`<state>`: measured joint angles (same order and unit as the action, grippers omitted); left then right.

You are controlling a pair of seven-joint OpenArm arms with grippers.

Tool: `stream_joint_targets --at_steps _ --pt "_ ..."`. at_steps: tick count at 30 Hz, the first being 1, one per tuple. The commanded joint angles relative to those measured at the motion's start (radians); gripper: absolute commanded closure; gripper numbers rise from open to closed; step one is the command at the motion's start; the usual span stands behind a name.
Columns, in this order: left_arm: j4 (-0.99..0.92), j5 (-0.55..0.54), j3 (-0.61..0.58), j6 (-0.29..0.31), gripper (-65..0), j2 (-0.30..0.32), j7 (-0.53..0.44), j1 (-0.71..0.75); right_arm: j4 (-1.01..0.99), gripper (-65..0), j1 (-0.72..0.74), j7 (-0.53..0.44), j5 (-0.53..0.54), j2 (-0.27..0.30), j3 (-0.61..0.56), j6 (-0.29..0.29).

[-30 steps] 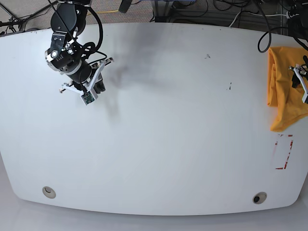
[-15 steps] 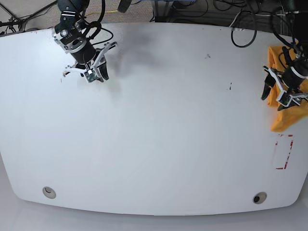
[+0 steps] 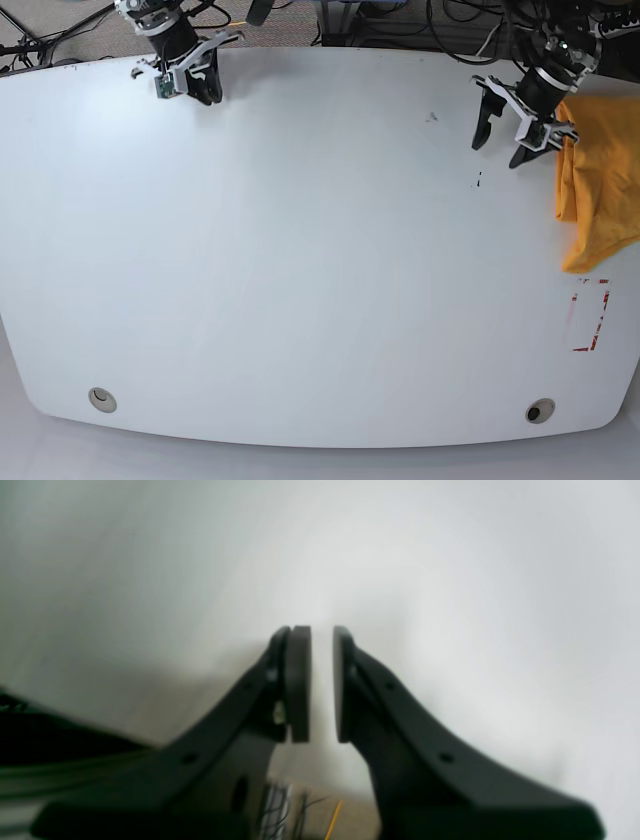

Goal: Fold the T-shirt properly

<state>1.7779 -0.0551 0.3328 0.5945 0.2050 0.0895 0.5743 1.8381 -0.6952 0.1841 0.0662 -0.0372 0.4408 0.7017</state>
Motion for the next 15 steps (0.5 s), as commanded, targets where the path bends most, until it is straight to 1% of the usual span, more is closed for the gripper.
stream_joint_targets --at_steps 1,4,12,15 --pt "0.056 -0.01 0.007 -0.011 -36.5 -0.046 -0.018 0.072 0.021 -7.1 -0.073 -0.038 0.056 0.01 0.008 -0.004" --pt "0.069 -0.018 0.007 -0.008 -36.5 -0.083 -0.018 0.203 0.018 -7.1 -0.168 -0.039 0.097 0.01 0.008 -0.004" --pt "0.058 -0.019 -0.08 -0.008 -36.5 -0.085 -0.021 0.473 -0.018 -7.1 -0.367 -0.042 0.189 0.009 0.008 -0.004" --pt "0.024 -0.021 -0.113 -0.011 -36.5 -0.085 -0.023 0.524 -0.068 -7.1 -0.403 -0.08 0.205 0.01 0.005 -0.004"
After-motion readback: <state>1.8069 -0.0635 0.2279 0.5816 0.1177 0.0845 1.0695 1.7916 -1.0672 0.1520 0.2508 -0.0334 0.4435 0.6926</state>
